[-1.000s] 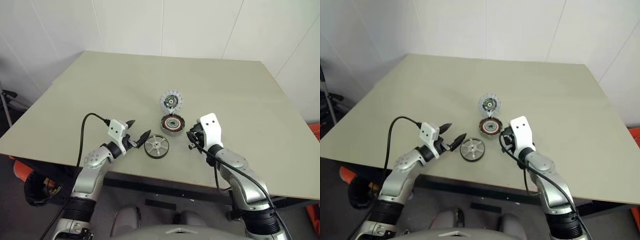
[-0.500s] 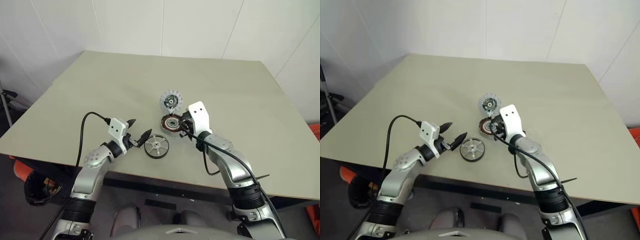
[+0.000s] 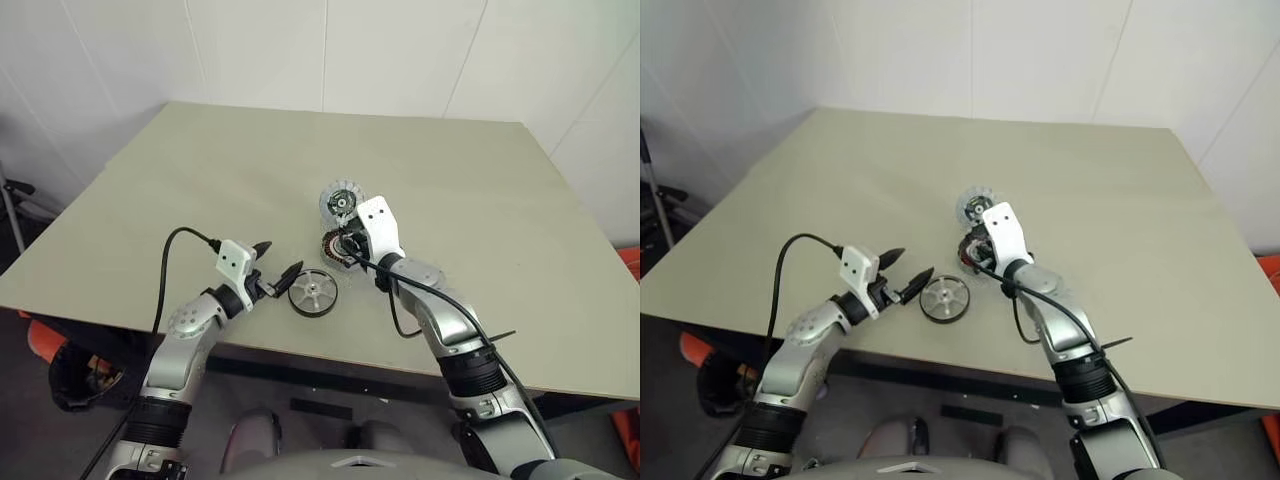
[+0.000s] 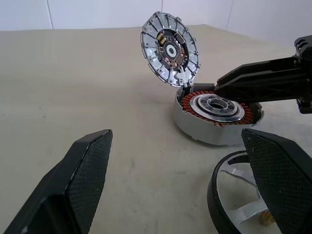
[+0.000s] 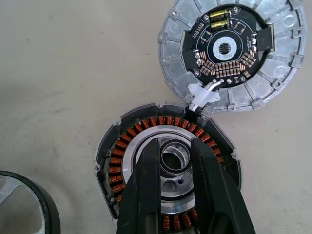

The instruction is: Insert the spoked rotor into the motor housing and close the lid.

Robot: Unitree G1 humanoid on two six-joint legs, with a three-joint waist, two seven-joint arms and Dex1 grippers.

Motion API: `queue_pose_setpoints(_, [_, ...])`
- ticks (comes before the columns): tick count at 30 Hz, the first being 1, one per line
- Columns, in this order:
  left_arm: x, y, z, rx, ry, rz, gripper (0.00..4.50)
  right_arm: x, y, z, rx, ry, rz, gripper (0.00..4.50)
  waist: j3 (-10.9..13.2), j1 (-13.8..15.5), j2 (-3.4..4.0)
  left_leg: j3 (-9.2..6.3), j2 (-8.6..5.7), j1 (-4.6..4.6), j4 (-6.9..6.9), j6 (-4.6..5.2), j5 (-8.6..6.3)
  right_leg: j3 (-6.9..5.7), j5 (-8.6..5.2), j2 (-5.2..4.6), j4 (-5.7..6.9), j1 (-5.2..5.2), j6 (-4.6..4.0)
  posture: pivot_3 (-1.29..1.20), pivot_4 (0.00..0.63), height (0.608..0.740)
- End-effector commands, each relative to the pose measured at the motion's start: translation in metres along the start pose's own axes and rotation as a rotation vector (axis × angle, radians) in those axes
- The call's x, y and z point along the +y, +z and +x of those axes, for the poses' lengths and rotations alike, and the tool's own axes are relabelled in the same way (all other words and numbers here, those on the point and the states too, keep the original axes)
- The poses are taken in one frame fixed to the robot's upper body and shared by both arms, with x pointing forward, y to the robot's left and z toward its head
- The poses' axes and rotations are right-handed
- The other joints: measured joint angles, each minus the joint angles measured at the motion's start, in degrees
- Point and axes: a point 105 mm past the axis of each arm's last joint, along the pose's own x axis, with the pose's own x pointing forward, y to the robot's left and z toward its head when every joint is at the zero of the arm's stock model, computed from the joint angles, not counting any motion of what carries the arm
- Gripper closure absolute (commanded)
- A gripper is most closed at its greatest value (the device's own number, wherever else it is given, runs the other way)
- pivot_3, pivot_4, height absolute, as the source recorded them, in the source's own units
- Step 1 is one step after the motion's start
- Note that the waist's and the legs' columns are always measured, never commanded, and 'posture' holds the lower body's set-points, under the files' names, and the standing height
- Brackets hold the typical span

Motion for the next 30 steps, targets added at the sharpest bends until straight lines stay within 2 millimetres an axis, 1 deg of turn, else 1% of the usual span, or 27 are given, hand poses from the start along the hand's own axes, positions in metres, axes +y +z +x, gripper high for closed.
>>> queue_pose_setpoints(1, [0.001,0.008,0.0,-0.037,-0.001,0.021,0.0,0.001,0.013,0.003,-0.049,0.003,-0.02,3.93,0.0,0.0,0.0,0.0,0.0,0.0,0.0,0.0,0.0,0.0,0.0,0.0,0.01,0.0,0.0,0.0,0.0,0.74])
queue_pose_setpoints(8, [0.001,0.011,0.002,-0.043,0.003,0.026,0.0,-0.001,0.007,0.006,-0.038,0.001,-0.014,3.93,0.0,-0.01,0.0,0.0,0.0,0.0,0.0,-0.01,0.0,0.0,0.0,0.0,0.04,-0.02,0.0,0.0,0.0,0.74])
queue_pose_setpoints(14, [0.001,0.014,0.002,-0.047,0.005,0.027,0.0,-0.003,0.007,0.009,-0.04,-0.003,-0.008,3.93,0.0,-0.01,0.0,0.0,0.01,0.0,0.0,-0.01,0.01,0.0,0.0,0.0,0.06,-0.03,0.0,0.0,0.0,0.74])
queue_pose_setpoints(16, [0.001,0.014,0.002,-0.047,0.006,0.026,0.0,-0.005,0.008,0.009,-0.045,-0.01,-0.01,3.19,0.0,-0.01,0.0,0.0,0.01,0.0,0.0,-0.01,0.01,0.0,0.0,0.0,0.06,-0.03,0.0,0.0,0.0,0.74])
queue_pose_setpoints(17, [0.001,0.014,0.002,-0.046,0.006,0.026,0.0,-0.006,0.009,0.009,-0.046,-0.013,-0.011,2.96,0.0,-0.01,0.0,0.0,0.0,0.0,0.01,-0.01,0.01,0.0,0.0,0.0,0.06,-0.03,0.0,0.0,0.0,0.74])
queue_pose_setpoints(18, [0.001,0.014,0.002,-0.046,0.007,0.025,0.0,-0.007,0.01,0.009,-0.051,-0.018,-0.012,2.56,0.0,-0.01,0.0,0.0,0.0,0.0,0.01,-0.01,0.01,0.0,0.0,0.0,0.06,-0.03,0.0,0.0,0.0,0.74])
queue_pose_setpoints(21, [0.001,0.013,0.001,-0.045,0.009,0.023,0.0,-0.013,0.016,0.005,-0.072,-0.041,-0.019,1.57,0.0,-0.01,0.0,0.01,0.01,0.0,0.01,-0.01,0.01,0.0,0.0,0.0,0.07,-0.03,0.0,0.0,0.0,0.74])
queue_pose_setpoints(24, [0.002,0.012,0.001,-0.044,0.011,0.022,0.0,-0.016,0.024,-0.001,-0.103,-0.047,-0.008,1.57,0.0,0.01,0.0,0.01,0.0,0.0,0.01,-0.01,0.01,0.0,0.0,0.0,0.06,-0.03,0.0,0.0,0.0,0.74])
queue_pose_setpoints(25, [0.002,0.012,0.001,-0.044,0.012,0.021,0.0,-0.016,0.028,-0.004,-0.12,-0.042,0.007,1.94,0.0,0.01,0.0,0.0,0.0,0.0,0.01,-0.01,0.01,0.0,0.0,0.0,0.06,-0.03,0.0,0.0,0.0,0.74])
queue_pose_setpoints(26, [0.002,0.011,0.001,-0.043,0.012,0.02,0.0,-0.016,0.031,-0.007,-0.132,-0.034,0.016,2.17,0.0,0.02,0.0,0.0,0.0,-0.01,0.01,-0.01,0.01,0.0,0.0,0.0,0.06,-0.04,0.0,0.0,0.0,0.74])
queue_pose_setpoints(30, [0.003,0.01,0.001,-0.042,0.011,0.017,0.0,-0.009,0.039,-0.014,-0.152,-0.012,0.02,3.56,0.0,0.03,0.0,0.0,0.03,0.0,0.01,-0.01,0.0,0.0,0.0,0.01,0.1,-0.05,0.0,0.0,0.0,0.74])
